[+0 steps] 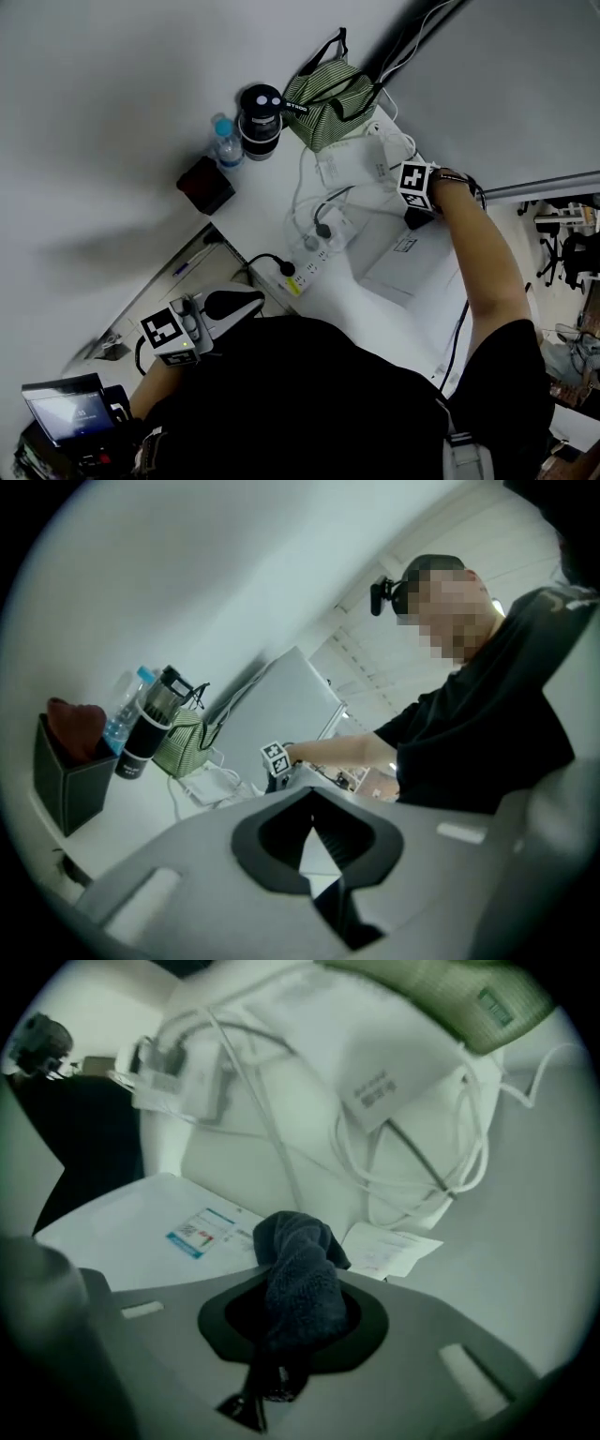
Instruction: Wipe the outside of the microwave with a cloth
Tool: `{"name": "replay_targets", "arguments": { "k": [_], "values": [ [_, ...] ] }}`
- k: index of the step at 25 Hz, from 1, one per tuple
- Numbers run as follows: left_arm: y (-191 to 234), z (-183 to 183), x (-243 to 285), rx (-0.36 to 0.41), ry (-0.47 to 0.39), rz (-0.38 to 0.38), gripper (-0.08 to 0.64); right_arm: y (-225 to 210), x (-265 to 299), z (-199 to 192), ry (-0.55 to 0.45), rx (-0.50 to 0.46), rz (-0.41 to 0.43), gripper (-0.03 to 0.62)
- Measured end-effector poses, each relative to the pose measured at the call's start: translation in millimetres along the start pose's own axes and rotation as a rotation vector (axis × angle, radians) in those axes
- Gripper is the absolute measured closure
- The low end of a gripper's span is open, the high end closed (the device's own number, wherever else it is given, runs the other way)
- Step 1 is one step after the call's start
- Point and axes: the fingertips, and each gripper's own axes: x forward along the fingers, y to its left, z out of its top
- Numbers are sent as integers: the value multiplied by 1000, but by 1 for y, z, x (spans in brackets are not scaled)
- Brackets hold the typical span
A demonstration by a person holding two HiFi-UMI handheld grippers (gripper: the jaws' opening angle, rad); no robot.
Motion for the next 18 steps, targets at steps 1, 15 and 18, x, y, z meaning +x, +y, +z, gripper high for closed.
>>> {"name": "replay_targets", "arguments": {
  "k": [1, 15, 18],
  "values": [
    [-1, 2, 4, 6, -4, -16, 557, 7, -25, -6, -64, -1, 7, 528],
    [-22, 22, 14, 22, -26, -112, 557, 66, -48, -20, 24, -61, 32, 528],
    [-18, 17, -6, 9, -39, -42, 557, 67, 4, 18, 69, -91, 81, 529]
  ]
}}
